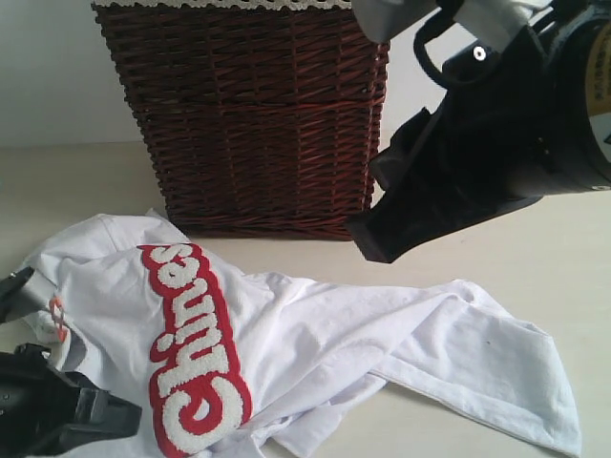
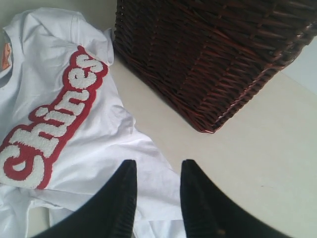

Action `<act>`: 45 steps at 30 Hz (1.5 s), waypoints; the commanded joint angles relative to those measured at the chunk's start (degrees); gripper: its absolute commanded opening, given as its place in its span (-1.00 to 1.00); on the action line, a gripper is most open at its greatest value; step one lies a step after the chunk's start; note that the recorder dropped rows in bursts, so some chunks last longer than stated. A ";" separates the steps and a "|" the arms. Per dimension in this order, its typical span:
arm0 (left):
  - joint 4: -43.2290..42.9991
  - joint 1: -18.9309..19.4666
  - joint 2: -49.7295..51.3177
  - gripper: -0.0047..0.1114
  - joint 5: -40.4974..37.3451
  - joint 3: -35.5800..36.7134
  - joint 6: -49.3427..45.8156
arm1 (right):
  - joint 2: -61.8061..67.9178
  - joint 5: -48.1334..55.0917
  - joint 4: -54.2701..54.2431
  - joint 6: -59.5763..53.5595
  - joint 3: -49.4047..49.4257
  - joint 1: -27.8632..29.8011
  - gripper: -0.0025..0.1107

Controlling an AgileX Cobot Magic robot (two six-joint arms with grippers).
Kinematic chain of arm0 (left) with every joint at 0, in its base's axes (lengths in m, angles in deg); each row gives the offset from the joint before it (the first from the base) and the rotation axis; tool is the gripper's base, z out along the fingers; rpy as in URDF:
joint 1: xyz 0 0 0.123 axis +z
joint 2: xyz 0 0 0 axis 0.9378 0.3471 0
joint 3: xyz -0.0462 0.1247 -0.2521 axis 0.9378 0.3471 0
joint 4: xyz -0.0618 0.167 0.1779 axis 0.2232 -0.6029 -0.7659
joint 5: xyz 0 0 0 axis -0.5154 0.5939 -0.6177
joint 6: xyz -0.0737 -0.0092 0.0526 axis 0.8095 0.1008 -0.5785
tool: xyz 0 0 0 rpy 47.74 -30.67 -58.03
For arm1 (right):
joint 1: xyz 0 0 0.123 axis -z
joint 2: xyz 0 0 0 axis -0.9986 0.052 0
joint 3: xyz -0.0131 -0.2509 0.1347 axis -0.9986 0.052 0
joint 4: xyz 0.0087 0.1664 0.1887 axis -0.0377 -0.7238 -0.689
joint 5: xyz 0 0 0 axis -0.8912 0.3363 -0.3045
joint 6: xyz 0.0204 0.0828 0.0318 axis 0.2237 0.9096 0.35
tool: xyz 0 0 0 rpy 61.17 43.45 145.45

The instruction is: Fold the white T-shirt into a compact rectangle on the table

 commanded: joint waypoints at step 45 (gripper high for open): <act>111.44 -17.33 19.27 -0.92 -84.93 -24.66 -122.87 | 6.28 -10.63 -6.98 -8.08 0.09 13.83 -0.96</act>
